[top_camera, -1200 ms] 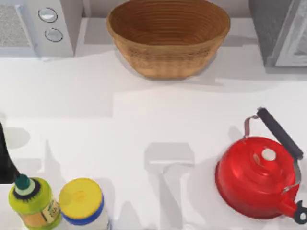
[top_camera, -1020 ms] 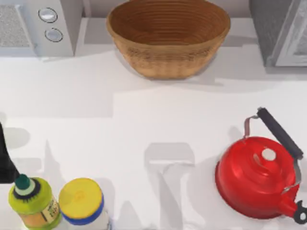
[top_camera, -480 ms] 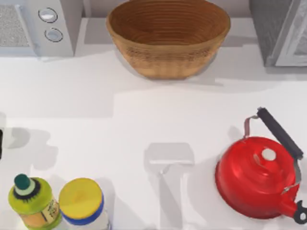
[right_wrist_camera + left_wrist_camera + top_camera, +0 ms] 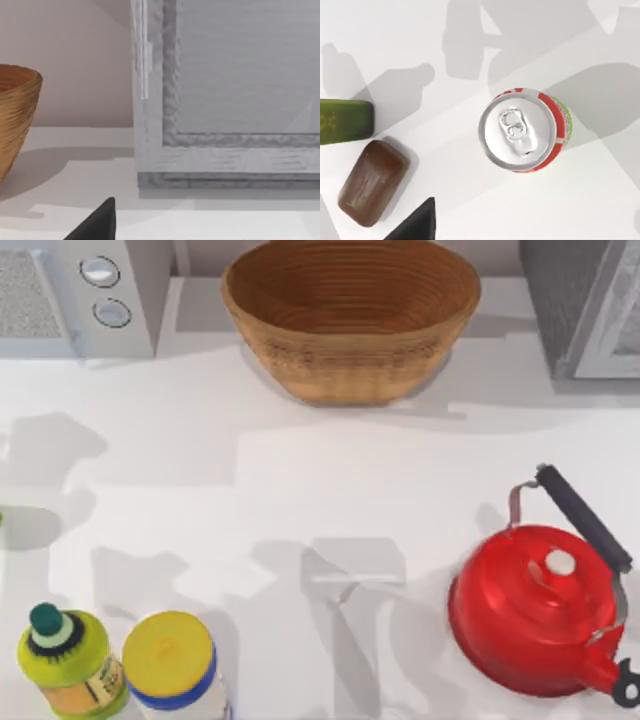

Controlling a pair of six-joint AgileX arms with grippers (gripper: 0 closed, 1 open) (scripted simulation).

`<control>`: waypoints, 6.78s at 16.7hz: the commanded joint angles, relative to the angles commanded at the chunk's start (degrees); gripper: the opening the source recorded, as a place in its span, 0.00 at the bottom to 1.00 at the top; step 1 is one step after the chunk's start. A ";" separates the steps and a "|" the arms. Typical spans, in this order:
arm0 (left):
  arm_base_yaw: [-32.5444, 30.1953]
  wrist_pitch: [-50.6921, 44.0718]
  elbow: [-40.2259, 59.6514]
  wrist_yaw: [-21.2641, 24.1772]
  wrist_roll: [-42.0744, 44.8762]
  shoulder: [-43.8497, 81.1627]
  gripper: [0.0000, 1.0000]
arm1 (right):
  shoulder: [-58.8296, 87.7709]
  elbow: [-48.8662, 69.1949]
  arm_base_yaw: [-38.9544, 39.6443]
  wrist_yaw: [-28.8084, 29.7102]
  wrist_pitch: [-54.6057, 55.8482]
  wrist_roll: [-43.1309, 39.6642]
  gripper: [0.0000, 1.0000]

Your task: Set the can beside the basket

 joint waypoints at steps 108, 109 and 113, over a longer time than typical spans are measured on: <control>-46.17 -16.61 36.91 0.66 -76.78 47.86 1.00 | 0.00 0.00 0.00 0.00 0.00 0.00 1.00; -46.17 -16.61 36.91 0.66 -76.78 47.86 1.00 | 0.00 0.00 0.00 0.00 0.00 0.00 1.00; -46.14 -18.27 38.69 0.55 -76.83 47.70 1.00 | 0.00 0.00 0.00 0.00 0.00 0.00 1.00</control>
